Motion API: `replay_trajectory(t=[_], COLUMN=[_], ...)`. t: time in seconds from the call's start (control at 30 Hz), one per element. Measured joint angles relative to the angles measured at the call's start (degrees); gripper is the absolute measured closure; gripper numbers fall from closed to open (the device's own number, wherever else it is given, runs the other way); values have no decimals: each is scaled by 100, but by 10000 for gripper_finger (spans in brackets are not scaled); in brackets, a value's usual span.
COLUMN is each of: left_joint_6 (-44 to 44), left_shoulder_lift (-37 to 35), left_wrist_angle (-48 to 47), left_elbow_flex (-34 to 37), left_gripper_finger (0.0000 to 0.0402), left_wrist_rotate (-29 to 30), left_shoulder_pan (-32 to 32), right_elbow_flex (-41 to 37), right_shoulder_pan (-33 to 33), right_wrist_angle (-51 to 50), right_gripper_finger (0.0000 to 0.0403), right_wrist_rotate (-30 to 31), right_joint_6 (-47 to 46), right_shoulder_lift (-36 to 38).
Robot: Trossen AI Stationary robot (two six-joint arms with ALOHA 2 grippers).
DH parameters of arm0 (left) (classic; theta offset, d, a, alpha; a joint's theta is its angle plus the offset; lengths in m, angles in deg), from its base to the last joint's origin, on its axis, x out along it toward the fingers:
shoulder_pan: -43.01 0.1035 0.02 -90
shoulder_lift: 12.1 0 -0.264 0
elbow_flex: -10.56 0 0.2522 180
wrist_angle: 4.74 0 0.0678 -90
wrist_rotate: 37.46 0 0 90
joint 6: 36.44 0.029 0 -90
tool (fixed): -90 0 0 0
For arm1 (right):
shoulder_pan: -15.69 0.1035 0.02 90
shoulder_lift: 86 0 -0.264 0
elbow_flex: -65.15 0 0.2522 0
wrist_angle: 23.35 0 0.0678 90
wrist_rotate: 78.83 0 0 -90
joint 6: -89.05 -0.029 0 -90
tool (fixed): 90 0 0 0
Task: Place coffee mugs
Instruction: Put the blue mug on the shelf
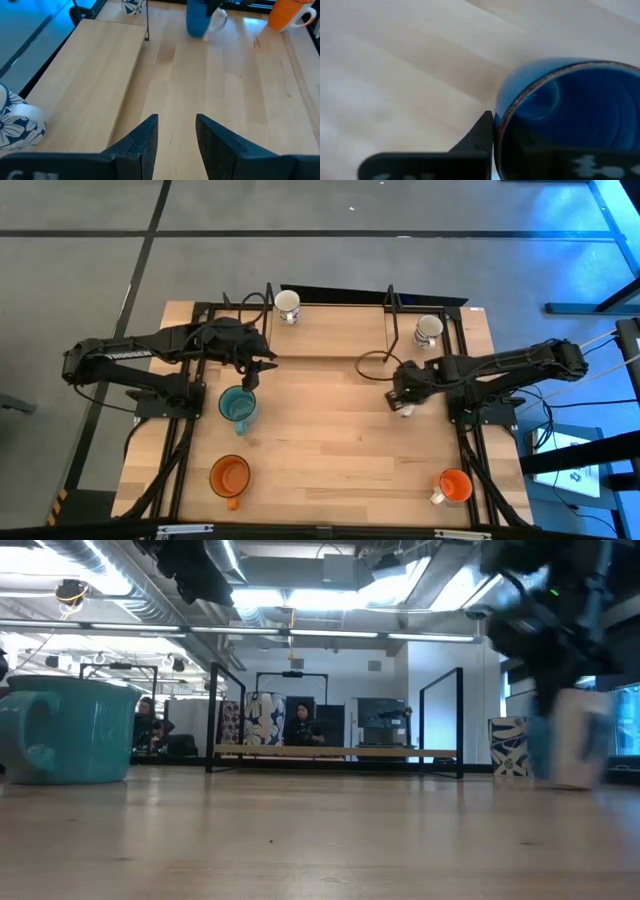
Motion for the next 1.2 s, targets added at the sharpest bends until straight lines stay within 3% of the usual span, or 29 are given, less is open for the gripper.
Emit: replay_trajectory(t=[0.2, 0.37, 0.67, 0.83, 1.2], left_joint_6=[16, 15, 8, -31, -36], left_shoulder_lift=[0, 0, 1, 0, 0], left_wrist_angle=[2, -2, -4, -1, 0], left_elbow_flex=[0, 0, 0, -2, -2], left_gripper_finger=[276, 276, 276, 276, 276], left_wrist_rotate=[-2, -2, -4, -4, 48], left_shoulder_pan=[-1, 0, 0, -2, 0], right_elbow_flex=[908, 2220, 4405, 4810, 4678], right_shoulder_pan=[-2, -7, -193, -245, -382], right_wrist_angle=[1075, 607, -855, -905, -867], right_gripper_finger=[398, 399, 400, 399, 398], right_wrist_rotate=[255, 450, -10, -234, -351], right_joint_6=[1108, 1878, 2621, 2670, 2502], right_shoulder_lift=[-889, -2172, -4215, -4647, -4686])
